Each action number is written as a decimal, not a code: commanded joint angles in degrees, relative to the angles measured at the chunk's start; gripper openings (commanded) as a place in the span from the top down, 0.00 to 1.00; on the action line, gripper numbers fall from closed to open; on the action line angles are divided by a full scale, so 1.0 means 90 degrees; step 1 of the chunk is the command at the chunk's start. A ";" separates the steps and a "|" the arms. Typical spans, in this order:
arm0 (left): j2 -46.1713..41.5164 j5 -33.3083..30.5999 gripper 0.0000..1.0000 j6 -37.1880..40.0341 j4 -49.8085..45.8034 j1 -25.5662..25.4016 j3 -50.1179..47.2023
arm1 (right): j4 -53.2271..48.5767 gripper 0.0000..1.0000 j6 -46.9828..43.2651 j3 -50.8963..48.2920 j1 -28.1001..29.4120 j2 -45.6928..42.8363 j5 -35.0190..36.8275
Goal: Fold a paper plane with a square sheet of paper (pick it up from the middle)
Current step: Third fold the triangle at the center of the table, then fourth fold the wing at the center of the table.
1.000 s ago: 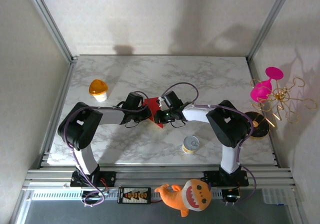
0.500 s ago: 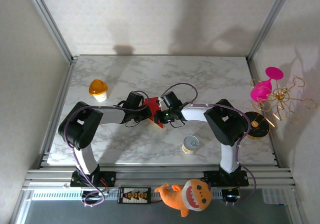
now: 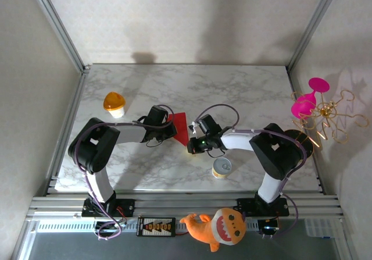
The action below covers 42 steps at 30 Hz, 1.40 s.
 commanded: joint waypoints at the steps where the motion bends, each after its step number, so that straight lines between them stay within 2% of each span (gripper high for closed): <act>1: 0.0164 -0.0148 0.99 0.0108 -0.0503 -0.0008 0.0129 | -0.0133 0.93 0.0095 -0.0048 -0.0026 -0.0524 0.0453; 5: -0.0048 0.0100 0.94 0.0004 -0.0488 -0.0008 0.0355 | 0.0379 0.90 0.0355 0.0014 -0.0104 -0.0824 0.0793; 9: -0.0321 0.0279 0.81 -0.0412 -0.0294 -0.0008 0.0501 | 0.0506 0.84 0.0486 0.0349 -0.0116 -0.0491 0.0901; 16: -0.1021 -0.0115 0.71 -0.1033 -0.0135 0.0188 0.0130 | 0.0601 0.82 0.0706 0.0809 -0.0116 0.0113 0.0741; 21: -0.1555 -0.0271 0.68 -0.1401 0.0088 0.0430 -0.0513 | 0.0546 0.82 0.0709 0.1056 -0.0116 0.0368 0.0628; 26: -0.1786 -0.0142 0.65 -0.1720 0.0414 0.0516 -0.0975 | 0.0386 0.82 0.0716 0.1257 -0.0117 0.0661 0.0695; 32: -0.1474 0.0239 0.64 -0.2110 0.0918 0.0500 -0.1206 | 0.0122 0.82 0.0872 0.1487 -0.0116 0.1002 0.0971; 42: -0.0919 0.0458 0.63 -0.2181 0.1043 0.0461 -0.1073 | -0.0100 0.81 0.1087 0.1408 -0.0302 0.1179 0.1118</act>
